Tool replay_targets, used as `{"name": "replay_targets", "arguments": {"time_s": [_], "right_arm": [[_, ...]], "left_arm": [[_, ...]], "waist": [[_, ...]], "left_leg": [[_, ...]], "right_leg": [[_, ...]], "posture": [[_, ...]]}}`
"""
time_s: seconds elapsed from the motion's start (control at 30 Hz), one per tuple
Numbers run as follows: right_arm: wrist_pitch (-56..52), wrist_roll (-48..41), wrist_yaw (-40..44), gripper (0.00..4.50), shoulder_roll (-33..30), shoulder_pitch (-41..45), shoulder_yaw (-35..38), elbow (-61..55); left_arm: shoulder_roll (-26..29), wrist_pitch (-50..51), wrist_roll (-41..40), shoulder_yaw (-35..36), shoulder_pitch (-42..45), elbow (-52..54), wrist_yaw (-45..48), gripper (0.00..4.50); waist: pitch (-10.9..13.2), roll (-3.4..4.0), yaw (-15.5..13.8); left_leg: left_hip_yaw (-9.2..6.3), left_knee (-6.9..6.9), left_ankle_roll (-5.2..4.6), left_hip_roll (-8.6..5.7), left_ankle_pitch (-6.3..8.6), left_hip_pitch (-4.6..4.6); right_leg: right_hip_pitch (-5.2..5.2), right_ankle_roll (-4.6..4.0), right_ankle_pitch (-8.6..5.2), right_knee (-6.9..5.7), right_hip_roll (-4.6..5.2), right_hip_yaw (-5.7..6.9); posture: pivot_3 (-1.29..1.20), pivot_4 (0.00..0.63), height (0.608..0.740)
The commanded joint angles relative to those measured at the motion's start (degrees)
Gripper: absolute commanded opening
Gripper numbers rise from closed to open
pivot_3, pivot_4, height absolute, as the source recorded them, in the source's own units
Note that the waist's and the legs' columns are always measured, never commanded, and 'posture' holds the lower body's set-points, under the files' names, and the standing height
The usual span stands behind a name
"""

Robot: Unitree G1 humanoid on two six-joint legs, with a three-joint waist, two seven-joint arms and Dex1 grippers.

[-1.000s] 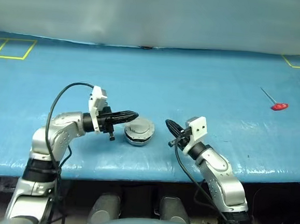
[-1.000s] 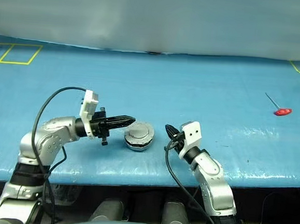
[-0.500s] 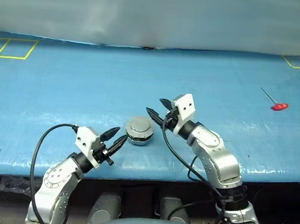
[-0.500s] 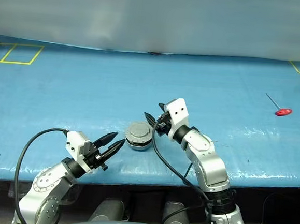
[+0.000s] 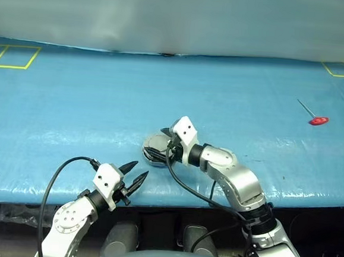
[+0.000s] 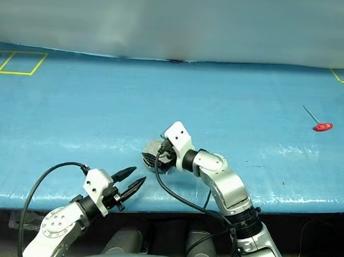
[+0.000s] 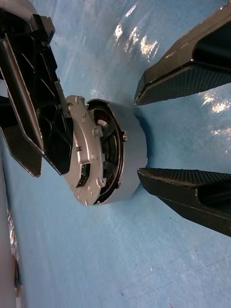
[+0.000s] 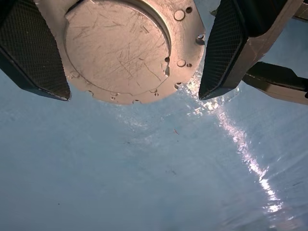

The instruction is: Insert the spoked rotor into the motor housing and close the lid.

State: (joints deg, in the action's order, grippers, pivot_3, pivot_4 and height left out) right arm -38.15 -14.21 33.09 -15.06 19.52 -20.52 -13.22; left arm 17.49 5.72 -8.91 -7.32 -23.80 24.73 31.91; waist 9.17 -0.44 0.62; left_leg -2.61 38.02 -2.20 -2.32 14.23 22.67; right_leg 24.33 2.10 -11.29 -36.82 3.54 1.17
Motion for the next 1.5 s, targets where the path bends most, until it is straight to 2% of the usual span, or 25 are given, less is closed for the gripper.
{"name": "replay_targets", "arguments": {"time_s": [0.03,0.37,0.57,0.9,1.23,1.5], "right_arm": [[0.24,0.56,0.43,4.48,0.28,1.4,-0.03,0.97],[2.64,3.17,2.13,4.48,-0.75,3.47,-0.28,6.74],[3.3,3.62,3.39,3.05,-1.12,2.77,-0.73,5.92],[1.28,5.82,1.01,3.06,0.14,0.95,-3.36,-0.27],[0.0,7.39,-1.37,3.06,2.51,-1.03,-5.35,0.33],[2.9,6.47,4.38,3.06,-0.83,-0.22,-5.64,3.5]], "left_arm": [[0.14,-2.86,1.56,-0.82,-0.05,0.23,-1.11,2.25],[0.31,-5.16,1.97,-1.64,-0.07,-1.43,-2.12,2.25],[0.43,-6.28,1.81,-1.63,0.04,-2.41,-2.06,2.25],[0.51,-6.39,0.84,-1.66,0.06,-2.74,-1.66,2.25],[0.45,-6.08,0.61,-1.91,0.41,-2.83,-1.63,2.25],[0.61,-5.58,0.26,-2.7,0.9,-2.85,-1.31,2.25]], "waist": [[0.0,0.0,-0.01],[0.0,0.0,0.01],[0.0,0.0,0.01],[0.0,0.0,0.01],[0.0,0.01,0.04],[0.0,0.01,0.03]], "left_leg": [[0.0,0.0,0.0,0.0,0.0,0.0],[0.0,-0.01,0.0,0.02,0.0,0.01],[0.0,-0.01,0.0,0.02,0.0,0.0],[-0.01,-0.06,0.0,0.02,0.0,0.09],[-0.03,-0.06,0.01,0.02,0.01,0.05],[-0.05,-0.07,0.0,0.02,0.01,0.04]], "right_leg": [[0.0,0.0,0.0,0.0,0.0,0.01],[0.02,0.0,0.0,0.0,-0.01,0.07],[0.01,0.01,0.0,0.0,0.01,0.09],[0.09,0.01,0.0,0.01,0.04,0.13],[0.12,0.0,-0.02,0.03,0.07,0.2],[0.11,0.0,-0.02,0.05,0.06,0.27]], "posture": [[0.0,0.15,0.74],[0.0,0.15,0.74],[0.0,0.15,0.74],[0.0,0.15,0.74],[0.0,0.15,0.74],[0.0,0.15,0.74]]}}
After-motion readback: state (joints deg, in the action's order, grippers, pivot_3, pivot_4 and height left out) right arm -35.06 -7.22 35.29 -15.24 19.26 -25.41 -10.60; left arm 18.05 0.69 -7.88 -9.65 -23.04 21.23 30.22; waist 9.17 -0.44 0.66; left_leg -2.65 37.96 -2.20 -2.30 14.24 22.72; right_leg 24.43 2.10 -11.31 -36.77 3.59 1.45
